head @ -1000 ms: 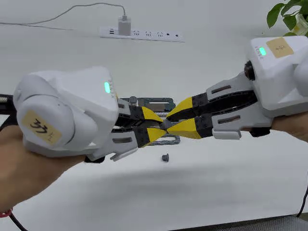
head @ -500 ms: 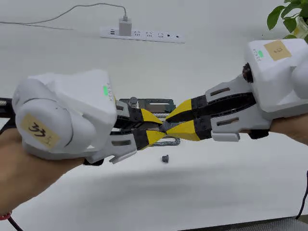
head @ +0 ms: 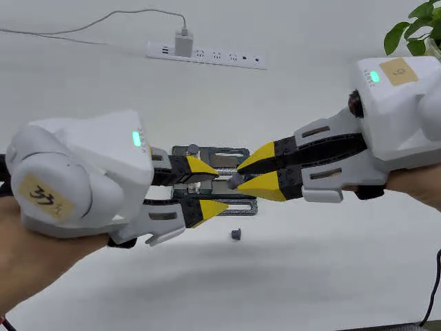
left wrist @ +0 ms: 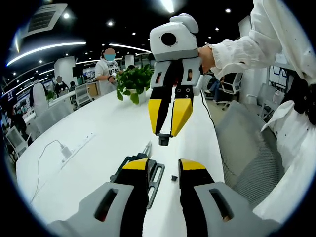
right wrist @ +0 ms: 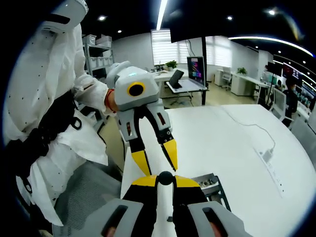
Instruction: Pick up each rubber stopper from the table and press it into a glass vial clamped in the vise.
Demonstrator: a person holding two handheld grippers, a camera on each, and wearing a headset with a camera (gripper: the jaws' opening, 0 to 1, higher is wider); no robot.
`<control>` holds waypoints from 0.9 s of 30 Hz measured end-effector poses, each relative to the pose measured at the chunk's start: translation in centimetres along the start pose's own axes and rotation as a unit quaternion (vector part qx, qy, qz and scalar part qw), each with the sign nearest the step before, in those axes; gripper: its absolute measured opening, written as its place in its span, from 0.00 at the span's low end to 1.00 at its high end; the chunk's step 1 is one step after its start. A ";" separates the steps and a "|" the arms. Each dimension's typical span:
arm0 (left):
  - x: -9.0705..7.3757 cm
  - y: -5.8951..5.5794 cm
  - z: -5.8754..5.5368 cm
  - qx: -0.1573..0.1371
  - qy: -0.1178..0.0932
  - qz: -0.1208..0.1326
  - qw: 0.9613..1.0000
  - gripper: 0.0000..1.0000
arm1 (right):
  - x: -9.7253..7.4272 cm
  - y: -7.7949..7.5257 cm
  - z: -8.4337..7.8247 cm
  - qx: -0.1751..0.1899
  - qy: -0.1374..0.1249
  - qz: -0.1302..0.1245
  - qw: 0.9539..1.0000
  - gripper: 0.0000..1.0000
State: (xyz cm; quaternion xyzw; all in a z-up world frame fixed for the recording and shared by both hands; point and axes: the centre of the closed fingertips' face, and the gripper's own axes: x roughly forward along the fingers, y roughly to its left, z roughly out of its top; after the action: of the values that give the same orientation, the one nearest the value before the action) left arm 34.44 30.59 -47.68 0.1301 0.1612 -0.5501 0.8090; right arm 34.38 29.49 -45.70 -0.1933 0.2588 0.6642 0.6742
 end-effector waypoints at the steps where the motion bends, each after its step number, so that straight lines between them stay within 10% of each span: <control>1: -0.2 0.2 -0.2 -0.003 0.000 0.005 1.000 0.22 | 0.0 -0.2 0.2 0.001 0.000 -0.002 1.000 0.05; 27: -3.2 2.9 -5.6 -0.052 0.001 0.052 0.997 0.71 | 3.3 -5.4 1.1 0.001 0.081 -0.031 0.996 0.05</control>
State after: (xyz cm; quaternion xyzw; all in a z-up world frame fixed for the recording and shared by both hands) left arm 35.35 36.48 -51.41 0.0969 0.1833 -0.4982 0.8419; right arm 39.82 32.56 -47.30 -0.2535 0.3069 0.6247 0.6718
